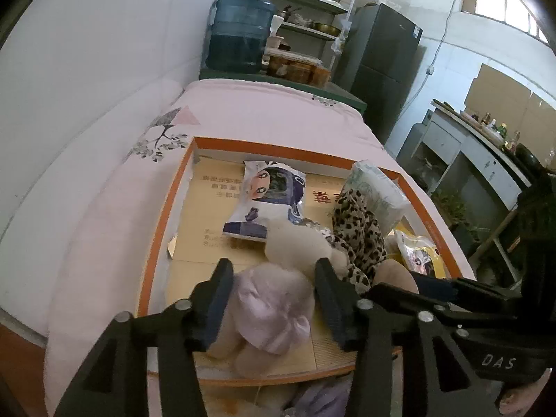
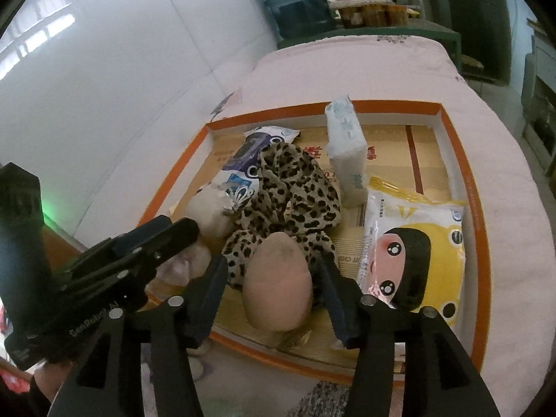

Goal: Organize soft objects
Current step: 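Lower both items into the tray box and open both grippers, then withdraw both tools from the tray toward the remaining items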

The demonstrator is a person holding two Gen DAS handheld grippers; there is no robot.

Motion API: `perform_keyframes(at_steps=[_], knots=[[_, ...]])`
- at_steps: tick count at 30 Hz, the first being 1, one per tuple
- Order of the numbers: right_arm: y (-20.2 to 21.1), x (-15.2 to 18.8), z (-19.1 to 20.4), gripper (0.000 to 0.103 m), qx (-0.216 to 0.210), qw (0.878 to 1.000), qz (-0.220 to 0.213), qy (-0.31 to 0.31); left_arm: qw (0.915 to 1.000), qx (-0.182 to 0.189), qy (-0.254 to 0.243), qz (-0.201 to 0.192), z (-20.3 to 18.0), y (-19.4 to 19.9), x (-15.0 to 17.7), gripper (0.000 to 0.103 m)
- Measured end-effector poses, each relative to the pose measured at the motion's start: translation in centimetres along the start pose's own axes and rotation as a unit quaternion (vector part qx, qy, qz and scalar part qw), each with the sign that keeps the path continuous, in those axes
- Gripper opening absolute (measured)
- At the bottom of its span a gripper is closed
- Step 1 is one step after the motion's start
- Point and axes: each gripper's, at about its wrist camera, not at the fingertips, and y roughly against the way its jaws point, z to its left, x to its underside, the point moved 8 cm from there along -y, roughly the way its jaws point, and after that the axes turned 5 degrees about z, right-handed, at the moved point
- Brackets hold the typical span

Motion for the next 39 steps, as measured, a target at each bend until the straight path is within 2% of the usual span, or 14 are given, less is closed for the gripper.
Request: perform_keyframes(at_steps=[7,39], knots=[[1.0,0.1,0.0,0.059,0.002,1.0,-0.007,-0.007,0.9998,-0.008,0.0,-0.019,0.0,1.3,-0.4,0.052],[6.9,2.3,3.1,0.059,0.016,0.999,-0.034,0.013,0.9988,-0.011,-0.01,-0.047,-0.9,7.6,1.1,0.052]])
